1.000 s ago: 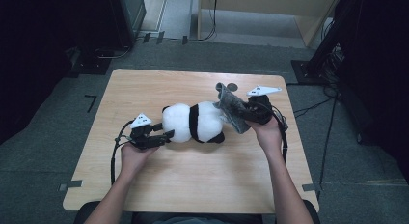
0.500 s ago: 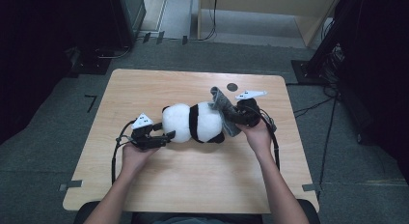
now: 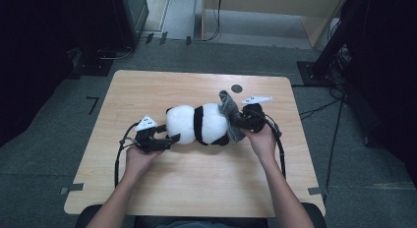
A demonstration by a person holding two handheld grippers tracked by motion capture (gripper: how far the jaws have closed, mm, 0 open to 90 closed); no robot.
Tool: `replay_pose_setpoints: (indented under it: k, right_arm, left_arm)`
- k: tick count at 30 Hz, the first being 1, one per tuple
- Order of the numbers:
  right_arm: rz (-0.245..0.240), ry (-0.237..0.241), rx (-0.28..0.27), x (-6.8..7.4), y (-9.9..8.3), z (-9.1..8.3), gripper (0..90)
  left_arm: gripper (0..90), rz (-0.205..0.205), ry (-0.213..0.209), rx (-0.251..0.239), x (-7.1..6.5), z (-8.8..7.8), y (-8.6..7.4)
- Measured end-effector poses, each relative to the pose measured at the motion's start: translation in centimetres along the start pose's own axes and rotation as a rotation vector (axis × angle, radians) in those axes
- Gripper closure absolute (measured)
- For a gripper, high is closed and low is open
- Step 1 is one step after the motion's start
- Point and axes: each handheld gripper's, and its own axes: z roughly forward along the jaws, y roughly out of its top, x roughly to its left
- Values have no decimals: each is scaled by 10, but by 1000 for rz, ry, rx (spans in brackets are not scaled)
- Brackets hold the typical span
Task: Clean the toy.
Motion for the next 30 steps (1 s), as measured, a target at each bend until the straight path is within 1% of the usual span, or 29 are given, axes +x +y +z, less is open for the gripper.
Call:
replay_pose_setpoints:
  k: [4,8,11,13,18,22,25,30]
  right_arm:
    - [31,6,27,-2,-5,5,706]
    - [39,11,52,-3,-11,12,707]
    - [44,11,110,-4,-18,22,707]
    - [44,16,132,-4,-22,28,708]
    - [58,34,156,-6,-27,37,709]
    - [63,40,164,-8,-27,35,709]
    - [49,33,169,-9,-26,32,709]
    - [47,8,163,-13,-22,22,716]
  left_arm:
    - [249,-1,-1,2,1,1,0]
    - [253,-4,-2,0,1,1,0]
    - [254,-3,-1,1,1,1,0]
    - [254,-1,0,1,1,1,0]
    - [254,2,2,-1,1,1,0]
    - [254,3,4,0,1,1,0]
    - [255,4,5,0,1,0,0]
    - [257,14,10,-2,0,0,0]
